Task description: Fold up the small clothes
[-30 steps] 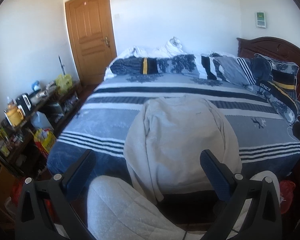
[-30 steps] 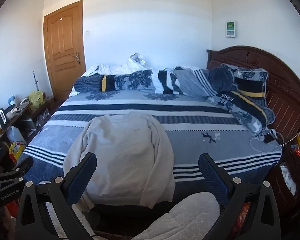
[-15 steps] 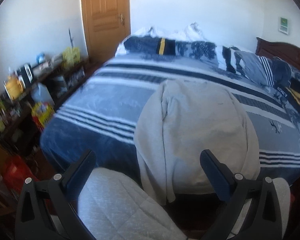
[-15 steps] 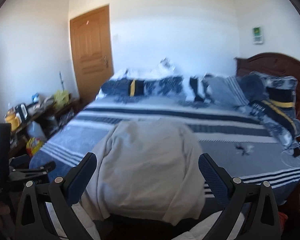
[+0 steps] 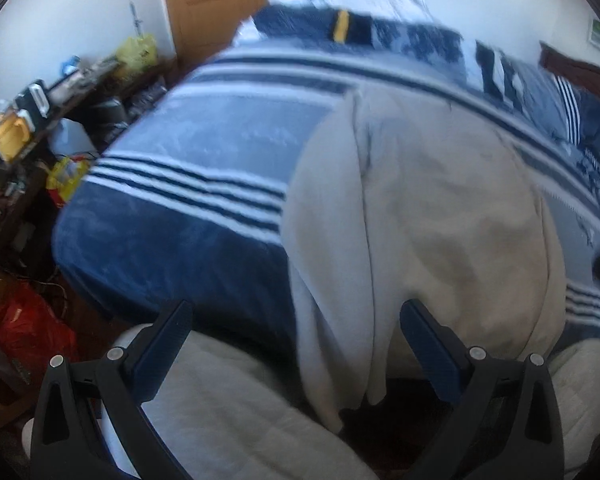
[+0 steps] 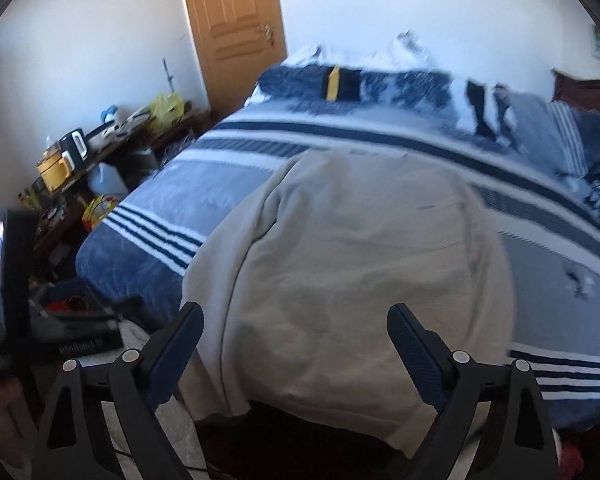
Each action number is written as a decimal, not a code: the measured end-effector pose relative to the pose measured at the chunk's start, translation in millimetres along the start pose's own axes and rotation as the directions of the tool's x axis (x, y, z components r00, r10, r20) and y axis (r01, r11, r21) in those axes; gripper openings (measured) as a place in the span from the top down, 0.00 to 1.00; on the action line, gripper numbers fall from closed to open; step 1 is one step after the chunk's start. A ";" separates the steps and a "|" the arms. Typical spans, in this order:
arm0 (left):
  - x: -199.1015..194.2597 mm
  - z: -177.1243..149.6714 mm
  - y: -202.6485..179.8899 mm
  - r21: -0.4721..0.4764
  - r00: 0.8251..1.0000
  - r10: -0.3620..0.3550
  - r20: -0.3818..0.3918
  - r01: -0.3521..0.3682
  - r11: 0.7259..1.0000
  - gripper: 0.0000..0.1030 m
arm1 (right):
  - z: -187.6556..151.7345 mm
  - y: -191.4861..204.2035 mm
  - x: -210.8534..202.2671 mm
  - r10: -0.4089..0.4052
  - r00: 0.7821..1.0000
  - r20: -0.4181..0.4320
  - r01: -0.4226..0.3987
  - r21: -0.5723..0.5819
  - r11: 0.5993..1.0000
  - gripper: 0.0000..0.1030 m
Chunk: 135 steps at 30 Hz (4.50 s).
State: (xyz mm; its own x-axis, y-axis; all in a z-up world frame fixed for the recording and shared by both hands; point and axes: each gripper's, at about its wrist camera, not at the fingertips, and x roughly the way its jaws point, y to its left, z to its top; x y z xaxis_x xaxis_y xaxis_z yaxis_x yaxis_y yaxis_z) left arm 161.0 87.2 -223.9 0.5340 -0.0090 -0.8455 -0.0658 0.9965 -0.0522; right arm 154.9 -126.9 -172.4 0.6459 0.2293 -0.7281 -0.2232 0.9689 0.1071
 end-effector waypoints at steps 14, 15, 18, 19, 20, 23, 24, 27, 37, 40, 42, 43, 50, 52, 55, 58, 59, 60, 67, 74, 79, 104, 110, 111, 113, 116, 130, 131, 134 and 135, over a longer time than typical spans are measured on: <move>100.3 -13.4 -18.8 -0.032 0.937 -0.314 -0.155 0.313 0.949 0.43 | 56.1 -5.0 150.6 0.334 0.922 -0.194 -0.311 0.142 0.940 0.35; 103.7 -13.9 -21.9 -0.012 0.945 -0.282 -0.166 0.284 0.959 0.43 | 57.6 -2.2 157.9 0.333 0.922 -0.198 -0.311 0.134 0.941 0.35; 118.9 -18.7 -24.3 -0.019 0.933 -0.269 -0.238 0.273 0.962 0.53 | 57.9 0.7 176.5 0.359 0.908 -0.214 -0.332 0.155 0.931 0.42; 123.2 -19.5 -24.8 -0.020 0.932 -0.254 -0.259 0.258 0.966 0.60 | 56.5 0.4 181.0 0.366 0.905 -0.216 -0.337 0.159 0.928 0.43; 124.9 -19.2 -24.7 -0.023 0.932 -0.248 -0.266 0.251 0.968 0.62 | 56.8 1.6 184.5 0.368 0.902 -0.224 -0.338 0.163 0.927 0.44; 122.7 -16.4 -23.9 -0.020 0.936 -0.235 -0.261 0.238 0.971 0.82 | 55.5 6.0 197.1 0.394 0.883 -0.253 -0.360 0.172 0.917 0.48; 121.0 -15.7 -23.5 -0.018 0.937 -0.235 -0.260 0.239 0.971 0.87 | 54.3 8.8 204.4 0.401 0.876 -0.268 -0.365 0.175 0.914 0.49; 106.5 -13.9 -14.5 -0.056 0.933 -0.272 -0.236 0.267 0.962 0.94 | 50.2 15.6 220.3 0.437 0.842 -0.317 -0.389 0.205 0.898 0.53; 56.7 -1.5 29.4 -0.203 0.896 -0.425 -0.130 0.396 0.896 0.94 | 12.4 48.0 244.1 0.512 0.739 -0.438 -0.441 0.260 0.859 0.66; 53.6 8.8 25.3 -0.195 0.889 -0.443 -0.118 0.417 0.888 0.94 | 5.2 53.6 246.0 0.589 0.692 -0.418 -0.508 0.297 0.808 0.93; 39.5 13.2 22.3 -0.158 0.889 -0.448 -0.097 0.431 0.889 0.94 | 10.5 52.4 237.2 0.599 0.700 -0.389 -0.519 0.299 0.801 0.95; 44.6 12.7 21.6 -0.140 0.891 -0.447 -0.085 0.433 0.890 0.94 | 16.3 50.8 227.7 0.614 0.701 -0.364 -0.535 0.301 0.789 0.95; -29.2 60.9 -25.7 0.052 0.818 -0.576 0.001 0.575 0.817 0.94 | 77.3 12.2 131.9 0.643 0.744 -0.182 -0.603 0.232 0.763 0.96; -35.3 65.7 -56.8 0.112 0.788 -0.616 -0.019 0.614 0.782 0.94 | 83.7 -10.6 106.1 0.617 0.774 -0.143 -0.585 0.210 0.783 0.96; -16.7 58.9 -90.7 0.120 0.748 -0.655 -0.103 0.663 0.739 0.93 | 78.8 -49.2 90.4 0.550 0.826 -0.124 -0.521 0.206 0.828 0.96; 8.0 45.4 -107.4 0.094 0.725 -0.664 -0.182 0.685 0.722 0.92 | 59.5 -96.3 106.5 0.472 0.868 -0.152 -0.429 0.248 0.868 0.96; 16.4 40.5 -108.1 0.080 0.724 -0.660 -0.200 0.684 0.725 0.88 | 51.8 -108.7 113.8 0.442 0.882 -0.165 -0.396 0.250 0.883 0.94; 22.7 35.0 -107.0 0.063 0.728 -0.649 -0.222 0.675 0.736 0.87 | 41.7 -121.1 125.7 0.403 0.897 -0.184 -0.350 0.264 0.899 0.93; 65.0 35.0 -60.9 -0.055 0.809 -0.533 -0.249 0.538 0.841 0.62 | -5.8 -188.4 115.7 0.319 0.944 -0.082 -0.254 0.433 0.865 0.31; 117.8 76.5 -58.6 -0.096 0.854 -0.466 -0.232 0.457 0.884 0.58 | -48.1 -187.1 126.0 0.308 0.928 -0.212 -0.203 0.405 0.891 0.51; 165.1 104.7 -61.2 -0.147 0.880 -0.409 -0.242 0.383 0.912 0.60 | -59.5 -162.5 154.1 0.262 0.907 -0.330 -0.157 0.314 0.937 0.92; 191.1 184.1 5.1 -0.166 0.960 -0.243 -0.138 0.220 0.961 0.61 | 90.4 -133.4 74.5 0.338 0.938 -0.073 -0.320 0.187 0.929 0.20; 242.0 185.2 31.3 -0.414 0.827 -0.555 -0.083 0.478 0.775 0.67 | 177.2 -99.5 166.6 0.396 0.906 -0.150 -0.373 0.158 0.914 0.25; 250.4 181.8 32.5 -0.429 0.822 -0.564 -0.086 0.480 0.765 0.67 | 187.6 -96.0 183.1 0.399 0.901 -0.172 -0.374 0.161 0.914 0.30; 266.2 177.1 37.0 -0.475 0.791 -0.605 -0.093 0.499 0.725 0.73 | 206.8 -89.9 221.8 0.418 0.881 -0.220 -0.385 0.179 0.905 0.35; 276.4 179.8 36.8 -0.528 0.744 -0.666 -0.061 0.542 0.654 0.75 | 230.1 -78.3 276.4 0.421 0.863 -0.278 -0.383 0.184 0.905 0.35; 282.0 188.6 30.3 -0.491 0.804 -0.591 -0.071 0.487 0.722 0.93 | 282.9 -49.1 433.0 0.304 0.863 -0.403 -0.264 0.152 0.952 0.94; 278.2 189.9 32.3 -0.479 0.816 -0.576 -0.055 0.484 0.732 0.93 | 291.1 -53.8 415.1 0.311 0.887 -0.342 -0.278 0.143 0.950 0.95; 263.3 191.5 44.8 -0.490 0.809 -0.588 0.027 0.523 0.698 0.94 | 304.9 -79.2 387.1 0.321 0.912 -0.255 -0.280 0.182 0.942 0.95; 257.0 192.2 52.2 -0.500 0.808 -0.586 0.064 0.534 0.682 0.94 | 306.4 -86.5 384.9 0.324 0.914 -0.246 -0.281 0.192 0.940 0.95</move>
State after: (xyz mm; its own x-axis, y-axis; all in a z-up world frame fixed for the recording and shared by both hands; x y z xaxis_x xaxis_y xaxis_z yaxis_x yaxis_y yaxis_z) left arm 456.8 153.0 -341.7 0.5236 -0.5856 -0.6189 -0.1813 0.6331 -0.7525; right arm 646.6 -93.8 -254.5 0.3381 0.5002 -0.7972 -0.2513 0.8643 0.4357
